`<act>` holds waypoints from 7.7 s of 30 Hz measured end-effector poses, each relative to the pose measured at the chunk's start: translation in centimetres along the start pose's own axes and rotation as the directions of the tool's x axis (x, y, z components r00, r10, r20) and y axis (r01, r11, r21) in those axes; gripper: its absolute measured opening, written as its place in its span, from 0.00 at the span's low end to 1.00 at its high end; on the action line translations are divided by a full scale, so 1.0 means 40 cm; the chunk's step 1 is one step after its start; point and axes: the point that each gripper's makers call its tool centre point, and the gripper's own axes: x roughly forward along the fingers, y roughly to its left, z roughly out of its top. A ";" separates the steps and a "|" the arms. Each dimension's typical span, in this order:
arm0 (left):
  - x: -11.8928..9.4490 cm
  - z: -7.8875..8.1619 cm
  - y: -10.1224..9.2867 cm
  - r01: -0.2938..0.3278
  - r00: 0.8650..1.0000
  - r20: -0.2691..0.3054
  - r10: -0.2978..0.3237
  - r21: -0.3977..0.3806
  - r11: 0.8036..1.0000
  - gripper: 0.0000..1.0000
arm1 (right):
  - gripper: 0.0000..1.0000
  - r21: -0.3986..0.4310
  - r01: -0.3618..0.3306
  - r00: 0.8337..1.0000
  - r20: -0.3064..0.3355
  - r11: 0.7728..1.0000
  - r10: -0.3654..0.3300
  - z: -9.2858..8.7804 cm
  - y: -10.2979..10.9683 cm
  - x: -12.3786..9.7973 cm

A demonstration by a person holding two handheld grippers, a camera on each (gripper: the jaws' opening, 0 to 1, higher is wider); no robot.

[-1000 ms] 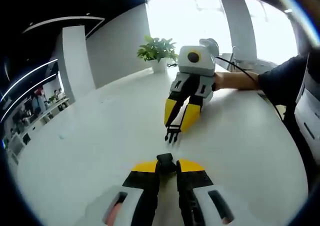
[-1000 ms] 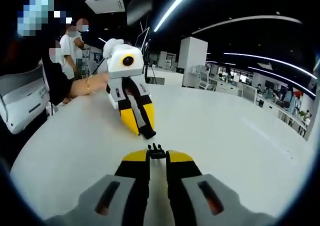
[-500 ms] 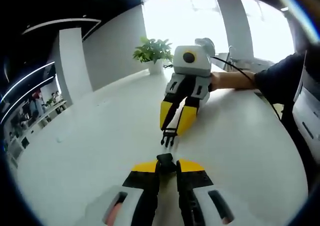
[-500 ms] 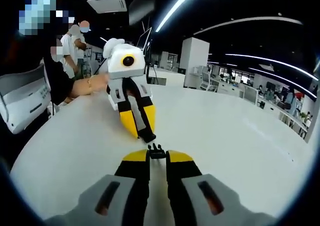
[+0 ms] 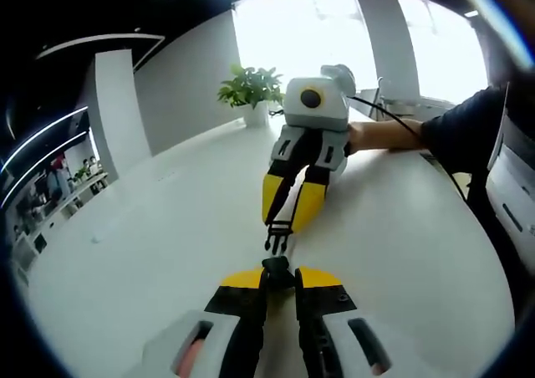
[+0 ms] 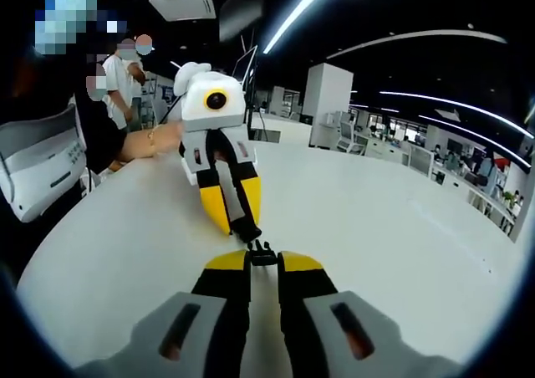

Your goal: Snap the two parts of the plastic buckle together until the buckle closes and remains connected.

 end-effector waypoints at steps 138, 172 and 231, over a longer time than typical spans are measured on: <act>0.007 -0.006 -0.012 0.060 0.998 0.023 -0.059 -0.054 0.997 0.12 | 0.12 0.010 -0.097 0.995 -0.015 0.995 0.097 -0.012 0.039 -0.004; 0.011 -0.001 -0.019 0.056 0.998 0.025 -0.055 -0.047 0.997 0.12 | 0.12 0.000 -0.122 0.992 -0.025 0.993 0.122 -0.015 0.062 0.005; 0.016 0.003 -0.013 0.028 0.999 0.030 -0.026 -0.056 0.998 0.11 | 0.11 0.018 -0.088 0.996 0.009 0.996 0.088 -0.005 0.050 0.014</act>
